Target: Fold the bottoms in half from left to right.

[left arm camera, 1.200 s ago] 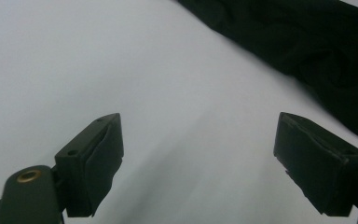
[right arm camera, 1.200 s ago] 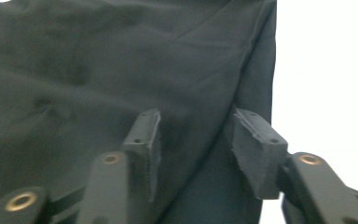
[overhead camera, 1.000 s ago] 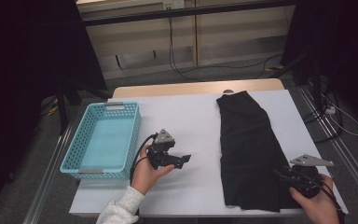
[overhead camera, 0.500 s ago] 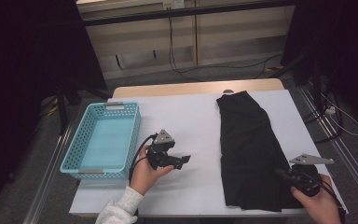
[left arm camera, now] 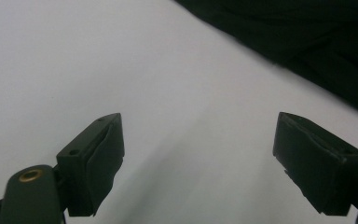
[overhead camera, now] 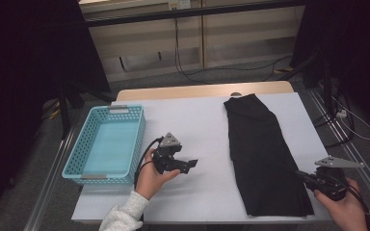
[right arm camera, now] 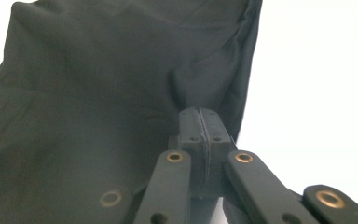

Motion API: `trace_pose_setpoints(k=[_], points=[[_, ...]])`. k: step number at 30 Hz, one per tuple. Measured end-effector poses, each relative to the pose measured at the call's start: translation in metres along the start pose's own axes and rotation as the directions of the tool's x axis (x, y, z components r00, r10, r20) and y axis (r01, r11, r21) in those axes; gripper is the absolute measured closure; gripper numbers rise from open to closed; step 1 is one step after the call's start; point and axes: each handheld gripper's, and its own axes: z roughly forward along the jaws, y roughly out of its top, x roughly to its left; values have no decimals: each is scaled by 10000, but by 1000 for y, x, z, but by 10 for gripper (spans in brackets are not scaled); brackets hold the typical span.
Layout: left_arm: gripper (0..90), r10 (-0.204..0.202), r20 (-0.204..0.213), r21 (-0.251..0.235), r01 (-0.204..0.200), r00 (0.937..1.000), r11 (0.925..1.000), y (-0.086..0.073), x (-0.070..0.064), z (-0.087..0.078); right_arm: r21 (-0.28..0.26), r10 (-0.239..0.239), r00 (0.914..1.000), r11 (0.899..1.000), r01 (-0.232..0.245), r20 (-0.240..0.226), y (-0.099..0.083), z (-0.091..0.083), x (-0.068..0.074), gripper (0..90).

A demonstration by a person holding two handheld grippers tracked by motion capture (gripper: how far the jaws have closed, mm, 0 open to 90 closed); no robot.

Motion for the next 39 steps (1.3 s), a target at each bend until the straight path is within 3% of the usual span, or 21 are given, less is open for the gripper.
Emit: trace_pose_setpoints(k=[4,10,14,18,21,26,32,39], points=[[162,-6,-21,-18,6,10000,10000,0,1,0,-50,55,9999,10000,-54,94,1,-2,-4,900],[159,-51,-6,-41,51,10000,10000,1,2,-1,278,-435,9968,9987,417,667,0,2,-6,900],[154,-52,-13,-64,52,10000,10000,0,2,-1,430,-445,9975,9982,421,556,-4,6,-7,886],[151,-102,-10,-46,102,9999,9999,0,2,-1,366,-424,9971,9985,402,630,-4,7,-6,771],[150,-84,12,-3,84,10000,10000,0,2,-1,224,-459,9963,9988,444,732,-3,7,-6,736],[147,-106,-43,-23,106,9999,9999,0,4,-1,1,-488,9925,9988,491,1123,2,9,-4,589],[142,-135,-159,25,135,9998,9999,0,7,-3,-548,-136,9916,9983,208,1288,13,16,-1,412],[135,-256,-304,-23,256,9992,9997,-1,13,-5,-1045,103,9956,9945,-5,931,28,27,5,297]])
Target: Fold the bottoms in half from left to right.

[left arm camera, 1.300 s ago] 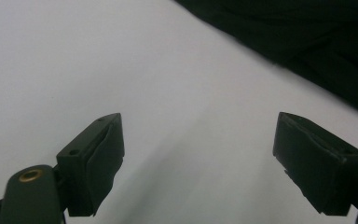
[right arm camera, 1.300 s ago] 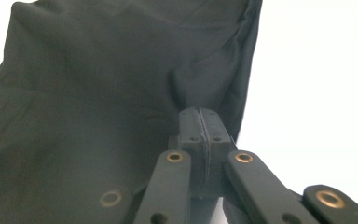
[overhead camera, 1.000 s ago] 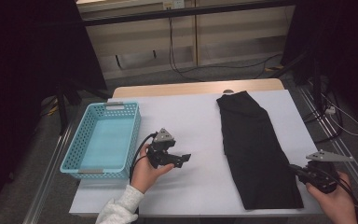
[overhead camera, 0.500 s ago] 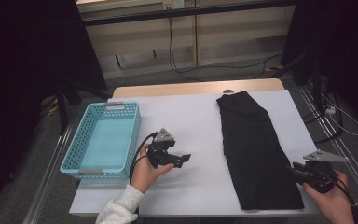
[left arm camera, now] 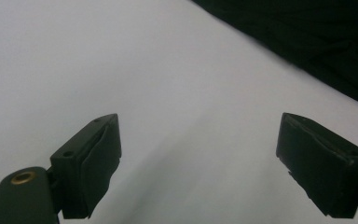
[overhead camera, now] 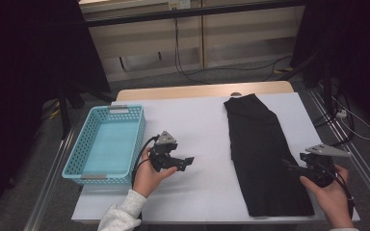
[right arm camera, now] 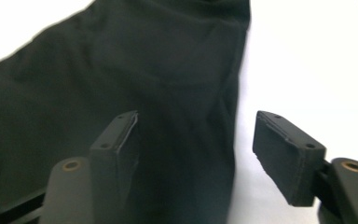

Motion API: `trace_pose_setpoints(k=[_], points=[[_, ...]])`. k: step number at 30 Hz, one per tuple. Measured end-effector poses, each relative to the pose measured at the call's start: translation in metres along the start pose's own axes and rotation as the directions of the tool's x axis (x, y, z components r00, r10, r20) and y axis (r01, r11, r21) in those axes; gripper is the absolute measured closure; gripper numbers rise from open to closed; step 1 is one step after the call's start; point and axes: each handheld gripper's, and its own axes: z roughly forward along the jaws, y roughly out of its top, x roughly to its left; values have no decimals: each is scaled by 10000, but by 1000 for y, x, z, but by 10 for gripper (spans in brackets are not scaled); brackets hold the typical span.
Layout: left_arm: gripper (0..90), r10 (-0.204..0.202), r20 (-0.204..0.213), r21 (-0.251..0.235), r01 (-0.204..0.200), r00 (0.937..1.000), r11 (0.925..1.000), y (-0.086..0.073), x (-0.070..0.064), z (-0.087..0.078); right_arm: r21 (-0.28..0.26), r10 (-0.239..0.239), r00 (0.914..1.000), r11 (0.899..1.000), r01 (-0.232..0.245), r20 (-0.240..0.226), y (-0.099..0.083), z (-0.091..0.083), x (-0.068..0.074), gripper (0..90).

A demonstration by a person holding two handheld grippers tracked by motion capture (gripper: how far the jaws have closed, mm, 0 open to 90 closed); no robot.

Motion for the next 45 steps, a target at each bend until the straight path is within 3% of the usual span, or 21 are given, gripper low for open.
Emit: trace_pose_setpoints(k=[3,8,11,16,27,31,45], points=[[131,-67,-35,12,67,10000,10000,-1,1,0,-210,93,9998,9997,-96,-157,5,4,1,255],[128,-135,-144,-7,135,9998,9999,-1,2,-2,-505,-440,9990,9978,436,-58,13,11,9,223],[125,-150,-168,-3,150,9997,9999,0,2,-3,-678,-452,9986,9968,433,-260,19,17,14,213],[120,-133,-165,90,135,9998,9999,-3,1,-3,-620,-572,9965,9966,534,-615,26,31,23,206],[110,-183,-287,107,186,9994,9998,-10,2,-8,-664,-674,9936,9959,616,-902,39,51,37,184],[109,-309,-288,67,311,9991,9995,-11,4,-10,-613,-909,9921,9944,857,-869,42,58,40,179],[109,-512,-379,142,517,9980,9986,-16,8,-9,-587,-766,9917,9958,708,-1035,49,72,47,149]])
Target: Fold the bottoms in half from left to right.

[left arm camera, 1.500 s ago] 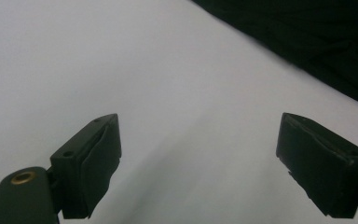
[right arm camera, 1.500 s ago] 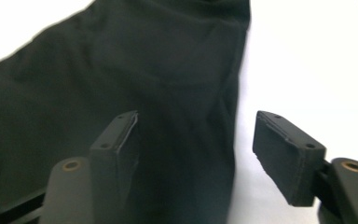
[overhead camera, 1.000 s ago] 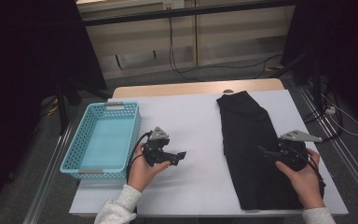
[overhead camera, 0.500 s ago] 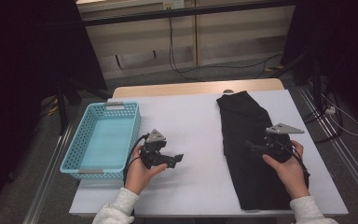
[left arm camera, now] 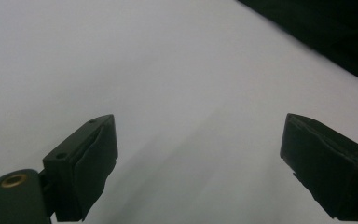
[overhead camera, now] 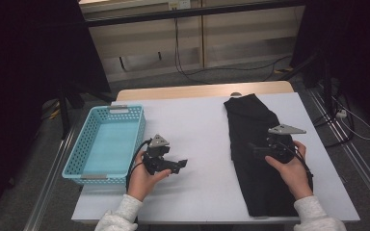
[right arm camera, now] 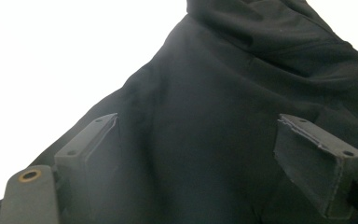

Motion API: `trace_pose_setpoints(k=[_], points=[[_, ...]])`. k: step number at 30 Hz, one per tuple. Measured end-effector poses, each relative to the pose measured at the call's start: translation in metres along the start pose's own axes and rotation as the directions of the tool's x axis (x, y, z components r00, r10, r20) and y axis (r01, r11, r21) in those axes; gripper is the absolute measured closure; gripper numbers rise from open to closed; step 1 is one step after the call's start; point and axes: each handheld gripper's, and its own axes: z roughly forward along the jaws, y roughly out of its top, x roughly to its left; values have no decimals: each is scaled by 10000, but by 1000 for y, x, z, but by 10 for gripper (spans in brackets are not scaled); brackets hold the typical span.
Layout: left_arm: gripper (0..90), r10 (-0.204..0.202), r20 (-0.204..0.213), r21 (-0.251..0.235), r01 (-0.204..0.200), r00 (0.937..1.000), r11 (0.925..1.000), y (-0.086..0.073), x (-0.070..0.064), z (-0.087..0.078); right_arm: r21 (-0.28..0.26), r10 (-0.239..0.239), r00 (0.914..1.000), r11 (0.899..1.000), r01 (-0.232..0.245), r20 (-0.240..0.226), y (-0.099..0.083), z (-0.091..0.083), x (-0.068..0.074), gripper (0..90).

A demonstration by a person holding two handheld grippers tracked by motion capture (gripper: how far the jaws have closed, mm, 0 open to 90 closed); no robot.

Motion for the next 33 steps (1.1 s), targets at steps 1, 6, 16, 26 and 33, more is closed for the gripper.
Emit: trace_pose_setpoints(k=[1,6,16,26,33], points=[[109,25,-11,14,-25,10000,10000,0,0,0,-35,9,10000,10000,-9,2,0,1,0,147],[108,-18,-48,61,18,10000,10000,0,1,-1,-114,-106,9999,9999,107,40,3,5,3,150],[108,-6,-112,167,8,9999,9999,-3,3,1,-110,-89,9999,9999,89,-62,9,18,9,133],[108,-9,-93,352,12,10000,9994,-5,0,6,-84,-182,9998,9998,181,-63,15,33,14,125],[108,-116,-169,256,121,9998,9996,-5,2,4,-38,-359,9991,9994,358,-206,22,43,22,105]])
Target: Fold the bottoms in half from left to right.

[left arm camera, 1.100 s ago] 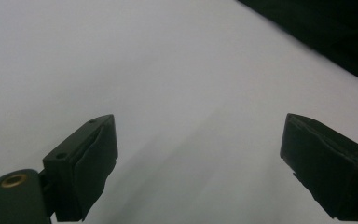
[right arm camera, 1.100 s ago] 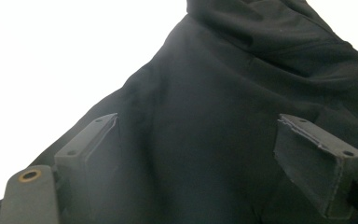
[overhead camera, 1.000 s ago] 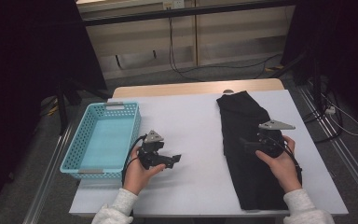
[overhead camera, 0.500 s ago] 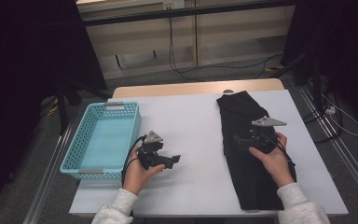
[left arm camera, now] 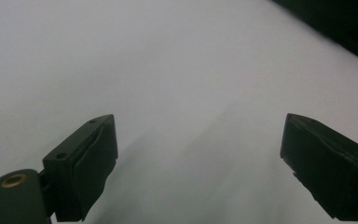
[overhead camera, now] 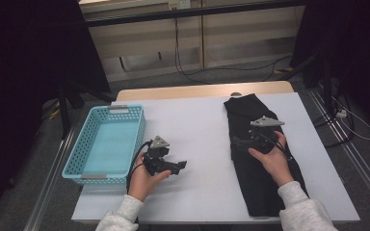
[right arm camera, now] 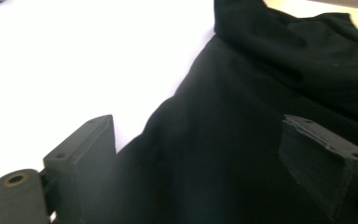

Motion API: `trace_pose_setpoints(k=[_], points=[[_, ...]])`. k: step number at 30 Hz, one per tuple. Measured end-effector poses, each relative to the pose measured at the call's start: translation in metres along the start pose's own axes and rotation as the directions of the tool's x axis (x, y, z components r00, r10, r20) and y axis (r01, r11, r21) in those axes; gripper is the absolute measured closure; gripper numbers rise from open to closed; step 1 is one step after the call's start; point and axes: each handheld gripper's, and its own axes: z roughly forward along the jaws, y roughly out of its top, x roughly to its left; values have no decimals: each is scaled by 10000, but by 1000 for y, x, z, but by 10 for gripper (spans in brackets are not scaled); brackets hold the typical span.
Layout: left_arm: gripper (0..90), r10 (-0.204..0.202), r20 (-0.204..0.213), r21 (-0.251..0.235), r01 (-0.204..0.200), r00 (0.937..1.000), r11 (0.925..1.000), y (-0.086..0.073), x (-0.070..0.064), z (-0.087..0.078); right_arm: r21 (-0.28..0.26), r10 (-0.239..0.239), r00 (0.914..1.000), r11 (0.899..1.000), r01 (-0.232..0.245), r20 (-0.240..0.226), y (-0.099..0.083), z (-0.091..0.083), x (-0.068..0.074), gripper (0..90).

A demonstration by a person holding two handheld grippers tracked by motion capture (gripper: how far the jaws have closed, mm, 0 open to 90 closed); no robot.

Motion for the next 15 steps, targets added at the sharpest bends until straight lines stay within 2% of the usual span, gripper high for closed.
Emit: trace_pose_setpoints(k=[1,5,9,12,15], points=[[108,90,23,61,-90,10000,9999,1,1,-1,55,4,10000,10000,-4,-26,1,2,1,105],[108,35,55,-24,-35,10000,10000,1,0,-1,163,-155,9999,9997,156,-44,4,12,7,114],[108,11,-19,15,-11,10000,10000,1,3,-1,507,-327,9994,9982,322,84,6,26,11,122],[110,27,-25,-16,-27,10000,10000,1,3,0,588,-152,9999,9982,153,-25,9,35,12,125],[110,-10,3,42,10,10000,10000,-1,2,1,740,-436,9990,9963,437,-30,9,41,17,142]])
